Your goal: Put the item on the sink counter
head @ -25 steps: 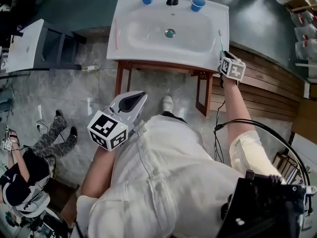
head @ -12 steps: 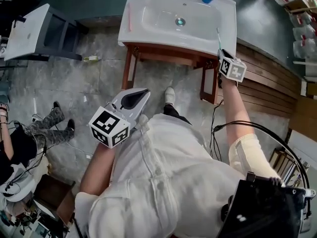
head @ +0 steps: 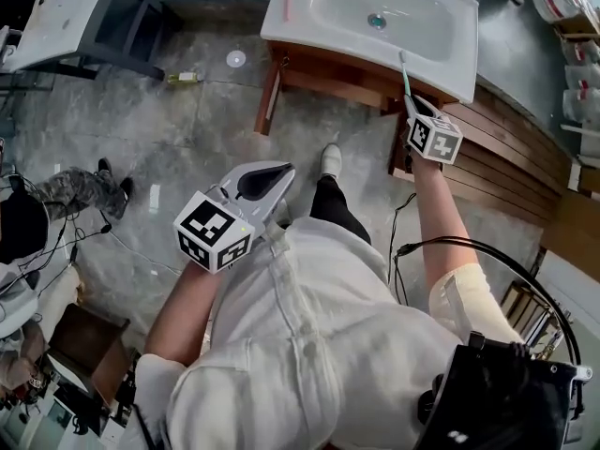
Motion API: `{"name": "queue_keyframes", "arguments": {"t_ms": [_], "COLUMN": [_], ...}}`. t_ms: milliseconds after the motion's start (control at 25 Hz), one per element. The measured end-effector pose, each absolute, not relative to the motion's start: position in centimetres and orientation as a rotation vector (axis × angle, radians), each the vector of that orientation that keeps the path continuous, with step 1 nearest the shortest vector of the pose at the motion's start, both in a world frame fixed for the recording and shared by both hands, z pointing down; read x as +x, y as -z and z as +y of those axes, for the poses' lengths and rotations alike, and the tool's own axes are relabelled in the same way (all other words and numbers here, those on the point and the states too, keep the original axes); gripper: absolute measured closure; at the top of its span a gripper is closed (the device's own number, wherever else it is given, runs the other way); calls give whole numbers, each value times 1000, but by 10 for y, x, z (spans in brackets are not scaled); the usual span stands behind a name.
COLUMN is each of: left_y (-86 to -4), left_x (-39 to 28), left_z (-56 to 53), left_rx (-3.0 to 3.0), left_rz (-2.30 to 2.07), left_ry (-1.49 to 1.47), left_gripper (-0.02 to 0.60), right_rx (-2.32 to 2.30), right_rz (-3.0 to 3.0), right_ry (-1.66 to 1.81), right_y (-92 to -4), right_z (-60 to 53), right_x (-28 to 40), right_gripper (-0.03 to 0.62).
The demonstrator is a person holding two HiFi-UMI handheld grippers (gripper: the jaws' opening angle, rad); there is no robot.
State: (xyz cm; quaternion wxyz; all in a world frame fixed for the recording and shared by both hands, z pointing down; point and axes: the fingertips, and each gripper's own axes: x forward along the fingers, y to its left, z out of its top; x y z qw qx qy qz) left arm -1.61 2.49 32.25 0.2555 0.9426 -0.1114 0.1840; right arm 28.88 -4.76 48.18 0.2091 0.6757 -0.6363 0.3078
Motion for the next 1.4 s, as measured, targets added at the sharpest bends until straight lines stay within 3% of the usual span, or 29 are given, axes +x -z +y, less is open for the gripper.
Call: {"name": "queue_keyframes", "arguments": {"t_ms": [560,1400], "left_y": [-378,-466], "left_x": [-62,-16], "left_z": [50,11], "left_rx": [2484,2343], "left_rz": [-369,-443], "left_ry": [-503,-431], "left_gripper": [577,577], "right_rx": [1615,1571], "right_rz": [-1872,-1806], "right_ry": [-895,-904], "right_y": [-593,-795], "right_z": [-44,-188], "right_x": [166,183], "right_gripper": [542,542]}}
